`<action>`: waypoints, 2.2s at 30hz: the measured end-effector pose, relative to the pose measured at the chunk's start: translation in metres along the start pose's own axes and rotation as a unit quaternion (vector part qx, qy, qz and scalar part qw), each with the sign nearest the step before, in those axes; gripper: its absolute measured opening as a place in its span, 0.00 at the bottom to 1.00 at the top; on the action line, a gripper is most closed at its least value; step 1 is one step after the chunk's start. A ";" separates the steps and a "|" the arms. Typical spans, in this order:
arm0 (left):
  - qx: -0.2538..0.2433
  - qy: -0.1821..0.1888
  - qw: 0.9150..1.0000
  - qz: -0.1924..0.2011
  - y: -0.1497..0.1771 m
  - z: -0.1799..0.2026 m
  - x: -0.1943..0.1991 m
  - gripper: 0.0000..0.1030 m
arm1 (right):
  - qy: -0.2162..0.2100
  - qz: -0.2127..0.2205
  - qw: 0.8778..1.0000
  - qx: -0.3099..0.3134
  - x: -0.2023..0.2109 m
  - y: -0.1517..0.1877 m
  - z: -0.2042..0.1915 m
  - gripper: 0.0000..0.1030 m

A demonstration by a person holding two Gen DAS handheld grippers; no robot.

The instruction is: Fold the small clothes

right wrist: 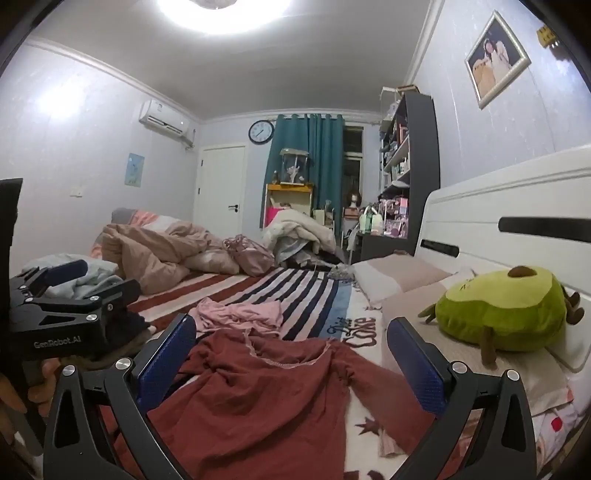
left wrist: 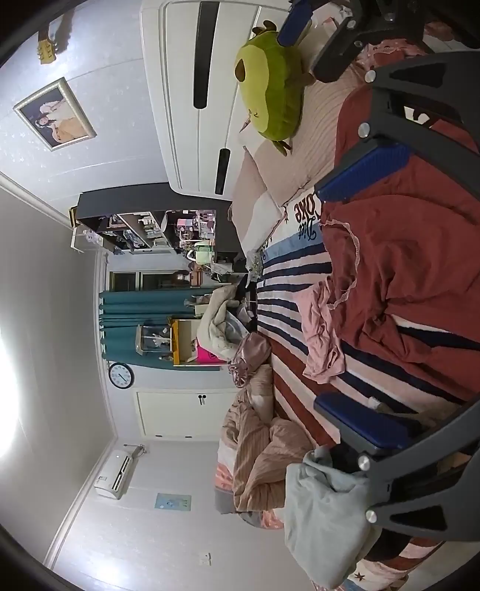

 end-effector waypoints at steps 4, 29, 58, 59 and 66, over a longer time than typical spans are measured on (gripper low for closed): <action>0.003 0.001 1.000 0.000 0.000 0.002 0.000 0.99 | 0.013 -0.003 1.000 -0.006 0.000 0.000 0.008 1.00; 0.013 0.006 1.000 0.012 -0.004 -0.003 0.019 0.99 | 0.025 0.006 1.000 -0.005 0.025 -0.008 -0.001 1.00; 0.018 0.006 1.000 0.012 -0.002 -0.007 0.025 0.99 | 0.026 0.015 0.999 -0.016 0.031 -0.009 -0.003 1.00; 0.018 0.005 1.000 0.011 -0.001 -0.008 0.024 0.99 | 0.026 0.014 0.999 -0.018 0.031 -0.008 -0.003 1.00; 0.029 0.004 0.999 -0.017 0.014 -0.018 0.007 0.99 | 0.019 0.011 1.000 -0.011 0.024 -0.004 -0.008 1.00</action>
Point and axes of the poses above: each gripper's, at about its wrist camera, not at the fingertips, and x roughly against the way its jaws point, z to its right, y to its underside, the point moved 9 cm from there along -x, roughly the way its jaws point, and after that the axes turned 7 degrees about -x, right-handed, at the moved point
